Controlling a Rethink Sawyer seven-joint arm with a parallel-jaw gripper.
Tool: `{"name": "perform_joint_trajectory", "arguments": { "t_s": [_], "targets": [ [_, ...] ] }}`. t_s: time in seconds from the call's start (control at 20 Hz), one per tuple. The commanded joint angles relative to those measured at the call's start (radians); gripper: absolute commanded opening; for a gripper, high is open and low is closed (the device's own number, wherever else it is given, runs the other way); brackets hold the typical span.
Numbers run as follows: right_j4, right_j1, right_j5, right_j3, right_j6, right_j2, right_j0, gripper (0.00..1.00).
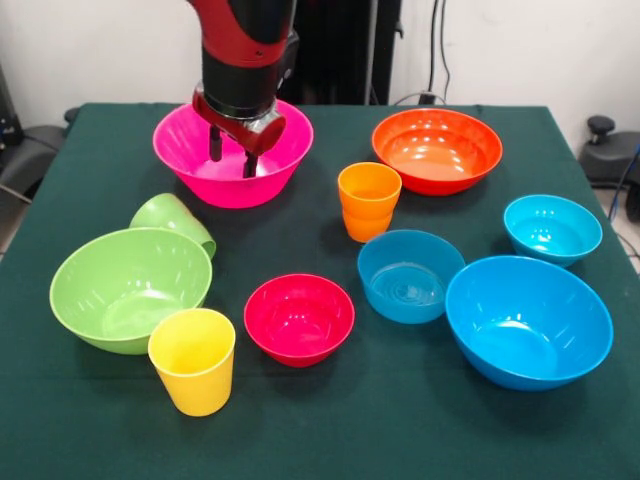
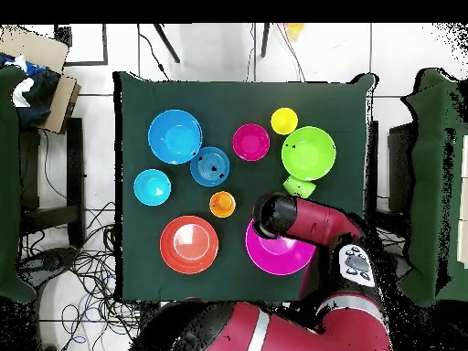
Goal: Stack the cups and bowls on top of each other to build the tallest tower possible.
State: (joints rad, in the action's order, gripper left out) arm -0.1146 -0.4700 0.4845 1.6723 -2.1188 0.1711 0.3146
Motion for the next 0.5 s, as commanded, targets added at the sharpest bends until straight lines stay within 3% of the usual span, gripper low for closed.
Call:
{"name": "perform_joint_trajectory", "arguments": {
  "t_s": [0.05,0.2,0.4,0.5],
  "targets": [
    [-0.103,-0.02,0.068,-0.046,0.171,-0.134,0.056,1.0],
    [-0.284,-0.045,0.068,-0.073,0.434,-0.205,0.108,1.0],
    [-0.248,-0.049,0.049,-0.024,0.269,-0.242,0.174,1.0],
    [-0.138,-0.038,0.02,0.049,0.035,-0.221,0.168,1.0]
  ]
}}
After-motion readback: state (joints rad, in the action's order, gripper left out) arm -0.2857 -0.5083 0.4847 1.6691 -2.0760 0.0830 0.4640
